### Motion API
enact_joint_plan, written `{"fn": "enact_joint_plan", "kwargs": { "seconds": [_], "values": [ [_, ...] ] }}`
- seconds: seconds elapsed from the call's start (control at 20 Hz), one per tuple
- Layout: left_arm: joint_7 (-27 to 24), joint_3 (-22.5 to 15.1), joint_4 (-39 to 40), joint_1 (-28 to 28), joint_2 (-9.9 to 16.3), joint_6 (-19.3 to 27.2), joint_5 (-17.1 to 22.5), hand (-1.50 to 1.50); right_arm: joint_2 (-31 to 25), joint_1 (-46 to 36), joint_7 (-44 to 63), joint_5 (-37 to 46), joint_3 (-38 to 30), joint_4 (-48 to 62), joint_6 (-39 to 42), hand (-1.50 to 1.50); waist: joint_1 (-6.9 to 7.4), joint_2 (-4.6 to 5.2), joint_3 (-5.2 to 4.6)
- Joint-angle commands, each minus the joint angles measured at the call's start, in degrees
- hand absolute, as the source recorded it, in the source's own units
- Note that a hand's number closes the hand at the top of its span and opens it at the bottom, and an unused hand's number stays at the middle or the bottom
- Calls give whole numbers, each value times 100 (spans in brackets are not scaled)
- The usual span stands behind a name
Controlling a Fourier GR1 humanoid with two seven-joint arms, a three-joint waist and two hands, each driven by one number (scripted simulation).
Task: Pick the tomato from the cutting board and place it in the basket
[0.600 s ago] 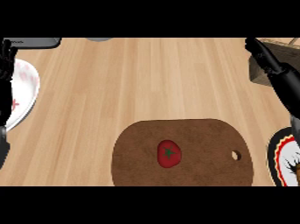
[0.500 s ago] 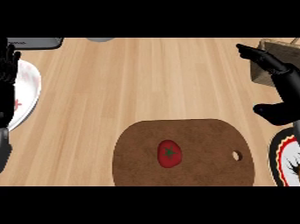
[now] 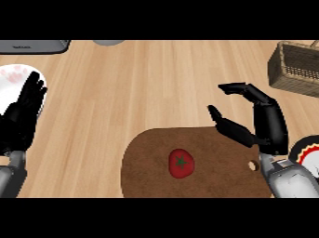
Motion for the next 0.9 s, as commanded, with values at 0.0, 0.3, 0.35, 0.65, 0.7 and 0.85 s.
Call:
{"fn": "enact_joint_plan", "kwargs": {
  "seconds": [0.0,0.3,0.35,0.65,0.7,0.85],
  "values": [
    [240,-56,108,-8,-91,32,23,0,478,325,589,1397,360,-6,-1589,-150,-75,-29,-10],
    [124,90,318,-45,53,-151,49,0,208,29,3059,3257,364,-137,-1887,-150,-159,-52,-42],
    [195,58,161,68,-24,-65,63,0,-91,130,3509,3361,394,-366,-1375,-150,-145,-81,-35],
    [283,-14,84,102,-14,1,-30,0,-659,225,5059,3109,1226,-828,1104,-150,-126,-115,-58],
    [287,-1,90,33,-74,41,-15,0,-821,316,5312,2890,1223,-979,1492,-150,-173,-91,-42],
    [176,-29,10,196,-53,-21,-47,0,-746,140,6493,2699,1496,-1806,2300,-150,-74,-109,-32]
  ]
}}
